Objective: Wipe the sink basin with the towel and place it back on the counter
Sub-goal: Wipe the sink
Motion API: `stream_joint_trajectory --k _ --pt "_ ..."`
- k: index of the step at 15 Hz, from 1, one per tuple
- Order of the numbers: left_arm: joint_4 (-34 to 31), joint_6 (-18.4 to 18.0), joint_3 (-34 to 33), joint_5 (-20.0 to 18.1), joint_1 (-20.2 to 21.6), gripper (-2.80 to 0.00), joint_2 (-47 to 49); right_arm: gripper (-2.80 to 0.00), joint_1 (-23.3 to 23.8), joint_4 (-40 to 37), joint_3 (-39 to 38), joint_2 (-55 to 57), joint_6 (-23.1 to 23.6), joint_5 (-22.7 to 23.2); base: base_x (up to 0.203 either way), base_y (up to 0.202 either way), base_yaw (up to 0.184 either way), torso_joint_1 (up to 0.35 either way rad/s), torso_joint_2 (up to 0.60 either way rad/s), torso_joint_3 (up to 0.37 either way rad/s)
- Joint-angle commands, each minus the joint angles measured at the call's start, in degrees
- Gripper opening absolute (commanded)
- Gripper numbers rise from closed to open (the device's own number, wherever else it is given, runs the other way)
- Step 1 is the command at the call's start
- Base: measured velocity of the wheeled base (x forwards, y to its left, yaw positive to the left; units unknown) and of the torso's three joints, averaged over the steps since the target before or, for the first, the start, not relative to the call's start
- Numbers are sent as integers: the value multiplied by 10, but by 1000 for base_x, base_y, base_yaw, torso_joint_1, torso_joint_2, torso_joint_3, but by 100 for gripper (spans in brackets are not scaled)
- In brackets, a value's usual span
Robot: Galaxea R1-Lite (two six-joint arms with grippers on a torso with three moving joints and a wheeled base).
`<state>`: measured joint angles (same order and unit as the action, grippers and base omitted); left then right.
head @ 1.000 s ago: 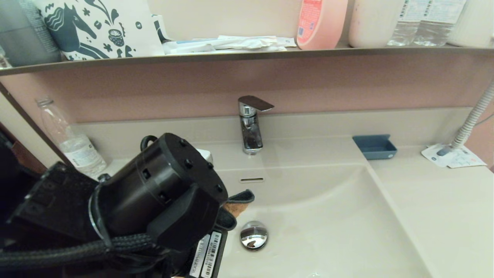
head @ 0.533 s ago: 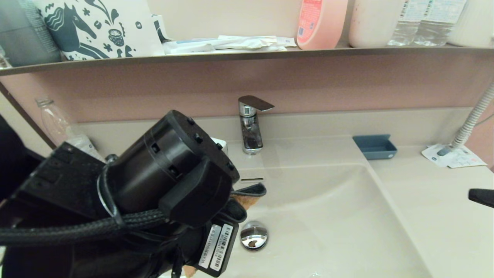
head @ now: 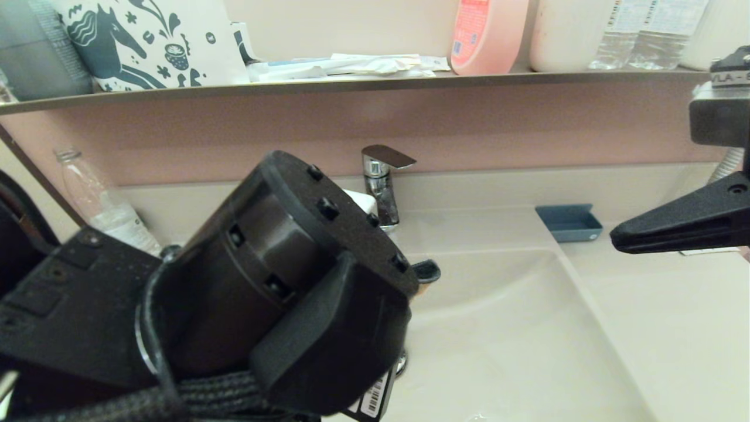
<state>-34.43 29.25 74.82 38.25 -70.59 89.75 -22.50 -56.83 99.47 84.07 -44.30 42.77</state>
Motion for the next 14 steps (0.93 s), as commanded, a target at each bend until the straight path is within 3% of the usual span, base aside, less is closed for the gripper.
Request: stream_joint_trajectory --k 1,3,4,7,9,11,14 --pt "4 2 -3 10 -9 -280 7 -280 -4 -116 84 100 7 7 0 0 0 0 0 0" --pt "7 3 -4 16 -12 -280 14 -280 -7 -192 119 153 46 -7 0 0 0 0 0 0" --pt "15 3 -8 20 -20 -280 15 -280 -11 -205 124 170 62 -37 0 0 0 0 0 0" --pt "59 2 -18 31 -43 -280 25 -280 -16 -238 126 179 150 -41 0 0 0 0 0 0" --pt "62 5 -20 31 -53 -280 27 -280 -18 -241 125 172 186 -25 0 0 0 0 0 0" --pt "63 8 -22 28 -78 -280 26 -280 -16 -243 124 164 253 12 0 0 0 0 0 0" --pt "74 7 -17 29 -92 -280 38 -280 -29 -230 127 163 268 19 0 0 0 0 0 0"
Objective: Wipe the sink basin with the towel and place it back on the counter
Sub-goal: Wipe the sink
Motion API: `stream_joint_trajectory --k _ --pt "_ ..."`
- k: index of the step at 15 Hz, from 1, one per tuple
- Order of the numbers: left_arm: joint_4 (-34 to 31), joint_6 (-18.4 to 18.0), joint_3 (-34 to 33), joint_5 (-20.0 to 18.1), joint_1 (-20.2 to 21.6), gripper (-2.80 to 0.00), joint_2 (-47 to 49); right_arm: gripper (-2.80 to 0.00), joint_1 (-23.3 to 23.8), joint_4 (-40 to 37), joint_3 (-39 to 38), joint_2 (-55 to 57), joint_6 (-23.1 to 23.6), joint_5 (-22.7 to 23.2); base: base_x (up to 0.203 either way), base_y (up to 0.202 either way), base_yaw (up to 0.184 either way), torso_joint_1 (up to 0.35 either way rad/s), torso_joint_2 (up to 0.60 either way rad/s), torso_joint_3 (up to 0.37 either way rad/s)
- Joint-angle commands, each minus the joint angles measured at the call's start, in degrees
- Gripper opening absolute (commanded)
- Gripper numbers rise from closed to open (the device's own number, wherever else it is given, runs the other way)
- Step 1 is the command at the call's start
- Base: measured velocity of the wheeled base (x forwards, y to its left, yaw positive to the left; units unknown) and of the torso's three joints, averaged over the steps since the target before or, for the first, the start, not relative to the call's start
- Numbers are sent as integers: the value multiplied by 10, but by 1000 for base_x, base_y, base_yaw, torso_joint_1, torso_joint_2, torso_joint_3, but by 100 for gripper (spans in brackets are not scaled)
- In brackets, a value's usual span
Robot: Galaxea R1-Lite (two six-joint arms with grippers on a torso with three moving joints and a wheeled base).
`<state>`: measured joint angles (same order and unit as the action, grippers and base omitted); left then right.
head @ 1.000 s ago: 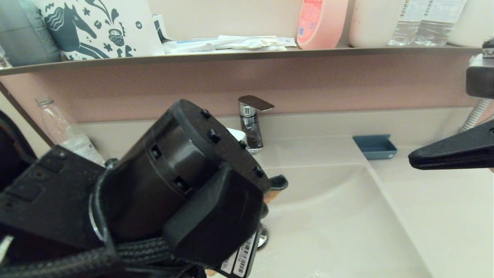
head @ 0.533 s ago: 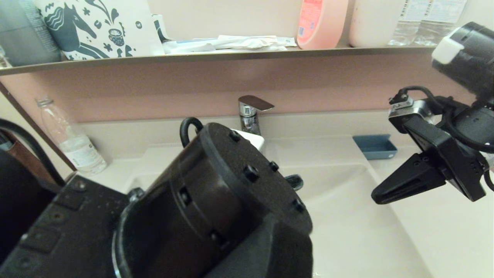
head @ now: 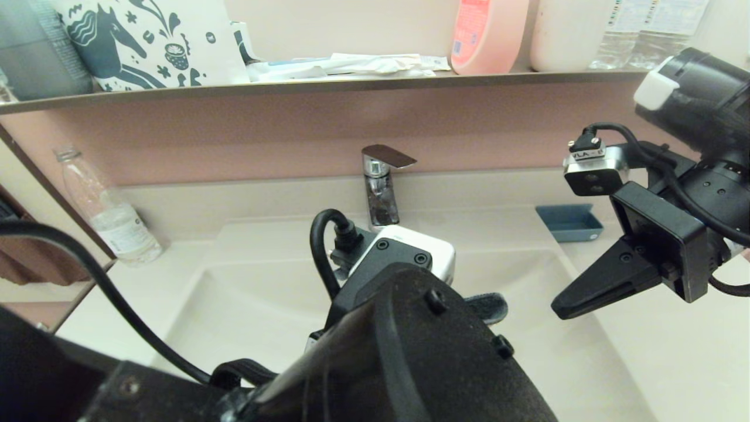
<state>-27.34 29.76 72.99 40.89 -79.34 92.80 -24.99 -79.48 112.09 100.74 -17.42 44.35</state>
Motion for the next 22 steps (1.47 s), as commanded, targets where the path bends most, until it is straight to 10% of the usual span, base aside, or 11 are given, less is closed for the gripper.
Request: stream_joint_trajectory --k 1,7,8,22 --pt "10 -1 2 3 -5 -280 9 -280 -9 -2 1 -4 -2 4 0 0 0 0 0 0" --pt "21 -20 38 42 0 -280 58 -280 -35 67 3 -13 -194 -4 0 0 0 0 0 0" --pt "21 -23 44 58 2 -280 68 0 -39 88 3 -15 -228 -13 0 0 0 0 0 0" --pt "25 -49 59 68 29 -280 68 0 -64 122 -7 -3 -275 -14 0 0 0 0 0 0"
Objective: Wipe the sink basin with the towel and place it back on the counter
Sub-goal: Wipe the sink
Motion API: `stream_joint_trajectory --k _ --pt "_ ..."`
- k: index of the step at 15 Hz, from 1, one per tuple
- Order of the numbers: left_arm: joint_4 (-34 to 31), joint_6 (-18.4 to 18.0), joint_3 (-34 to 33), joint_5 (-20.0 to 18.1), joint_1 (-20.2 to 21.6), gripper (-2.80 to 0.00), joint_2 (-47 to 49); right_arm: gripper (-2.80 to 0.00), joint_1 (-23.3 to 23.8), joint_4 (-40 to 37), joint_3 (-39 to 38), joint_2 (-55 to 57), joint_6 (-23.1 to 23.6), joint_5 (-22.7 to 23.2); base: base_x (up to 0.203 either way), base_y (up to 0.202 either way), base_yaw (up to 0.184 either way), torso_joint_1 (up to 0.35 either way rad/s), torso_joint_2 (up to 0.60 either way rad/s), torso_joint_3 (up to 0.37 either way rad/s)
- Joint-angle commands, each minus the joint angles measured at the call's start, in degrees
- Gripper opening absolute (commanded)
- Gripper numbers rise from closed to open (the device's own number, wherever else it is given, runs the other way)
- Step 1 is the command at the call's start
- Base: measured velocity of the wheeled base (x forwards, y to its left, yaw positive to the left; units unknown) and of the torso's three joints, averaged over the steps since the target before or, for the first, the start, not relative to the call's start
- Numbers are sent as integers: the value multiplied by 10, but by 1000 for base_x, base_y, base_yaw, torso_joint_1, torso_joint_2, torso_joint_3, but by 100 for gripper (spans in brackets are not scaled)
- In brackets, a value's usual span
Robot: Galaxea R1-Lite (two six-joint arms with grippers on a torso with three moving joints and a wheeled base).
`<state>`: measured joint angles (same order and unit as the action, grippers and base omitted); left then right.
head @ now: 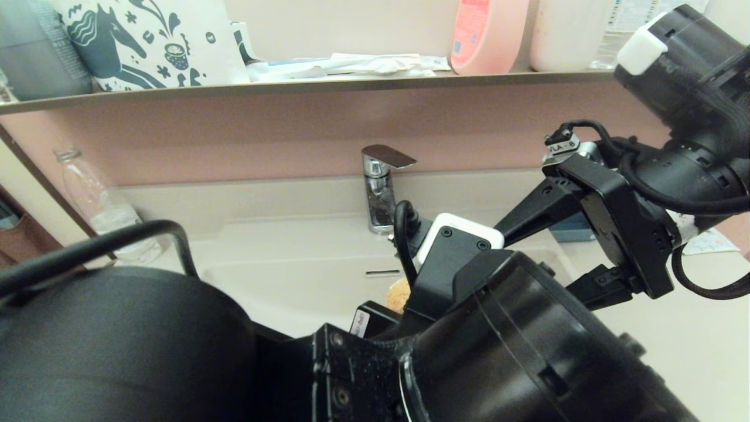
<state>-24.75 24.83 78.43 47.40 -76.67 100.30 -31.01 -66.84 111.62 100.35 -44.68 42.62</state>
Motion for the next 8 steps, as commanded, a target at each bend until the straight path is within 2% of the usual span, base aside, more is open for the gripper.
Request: stream_joint_trajectory --k 1,8 --pt "-1 -2 12 2 3 -280 -10 0 -8 -4 -2 4 -2 1 0 0 0 0 0 0" --pt "-1 -1 4 2 3 -280 -36 0 -5 11 1 9 1 -2 0 0 0 0 0 0"
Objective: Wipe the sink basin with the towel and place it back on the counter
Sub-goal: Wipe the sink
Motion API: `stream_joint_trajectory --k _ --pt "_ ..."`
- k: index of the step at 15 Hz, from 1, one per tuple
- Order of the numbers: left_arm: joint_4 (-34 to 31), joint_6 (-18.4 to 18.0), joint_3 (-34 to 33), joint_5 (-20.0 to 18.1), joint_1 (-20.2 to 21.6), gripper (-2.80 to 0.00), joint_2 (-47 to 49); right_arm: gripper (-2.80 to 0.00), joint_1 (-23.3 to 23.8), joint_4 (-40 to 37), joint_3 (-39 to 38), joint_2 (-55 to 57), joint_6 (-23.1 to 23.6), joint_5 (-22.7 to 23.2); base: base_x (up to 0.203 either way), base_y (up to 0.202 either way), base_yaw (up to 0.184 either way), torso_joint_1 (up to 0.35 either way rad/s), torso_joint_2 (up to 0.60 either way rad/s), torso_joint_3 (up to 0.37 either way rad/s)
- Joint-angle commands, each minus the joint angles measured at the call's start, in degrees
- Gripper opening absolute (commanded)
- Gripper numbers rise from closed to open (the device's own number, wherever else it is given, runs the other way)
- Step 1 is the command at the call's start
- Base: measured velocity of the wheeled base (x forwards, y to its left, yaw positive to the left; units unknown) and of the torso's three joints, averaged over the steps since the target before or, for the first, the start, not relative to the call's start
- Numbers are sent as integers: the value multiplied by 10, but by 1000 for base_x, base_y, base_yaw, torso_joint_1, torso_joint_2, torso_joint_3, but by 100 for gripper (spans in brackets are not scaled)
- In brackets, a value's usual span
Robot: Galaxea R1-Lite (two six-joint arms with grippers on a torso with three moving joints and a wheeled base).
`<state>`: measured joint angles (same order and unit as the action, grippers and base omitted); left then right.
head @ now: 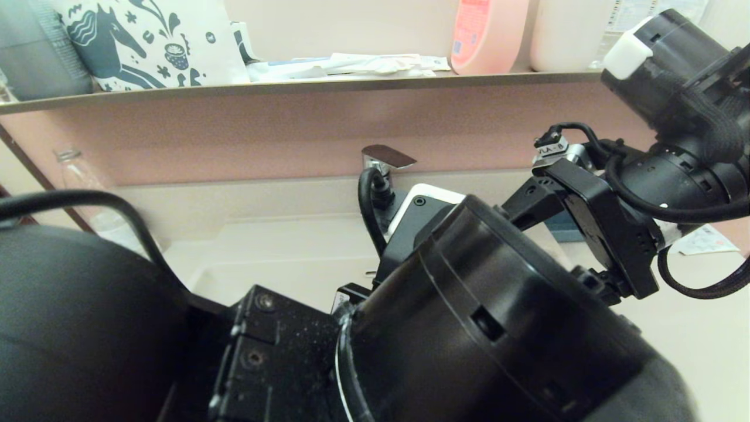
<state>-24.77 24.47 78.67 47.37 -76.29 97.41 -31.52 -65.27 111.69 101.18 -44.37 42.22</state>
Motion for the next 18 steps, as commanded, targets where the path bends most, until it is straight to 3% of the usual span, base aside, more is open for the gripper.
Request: stream_joint_trajectory --k 1,9,16,18 --pt "0 4 1 2 -3 -280 -9 0 1 3 0 1 -3 2 0 0 0 0 0 0" --pt "34 7 29 -7 -26 -280 0 0 1 42 1 4 -5 0 0 0 0 0 0 0" --pt "41 50 2 -8 -40 -280 28 0 6 46 2 0 -5 1 0 0 0 0 0 0" --pt "39 46 15 -7 -40 -280 29 0 7 46 2 2 -5 1 0 0 0 0 0 0"
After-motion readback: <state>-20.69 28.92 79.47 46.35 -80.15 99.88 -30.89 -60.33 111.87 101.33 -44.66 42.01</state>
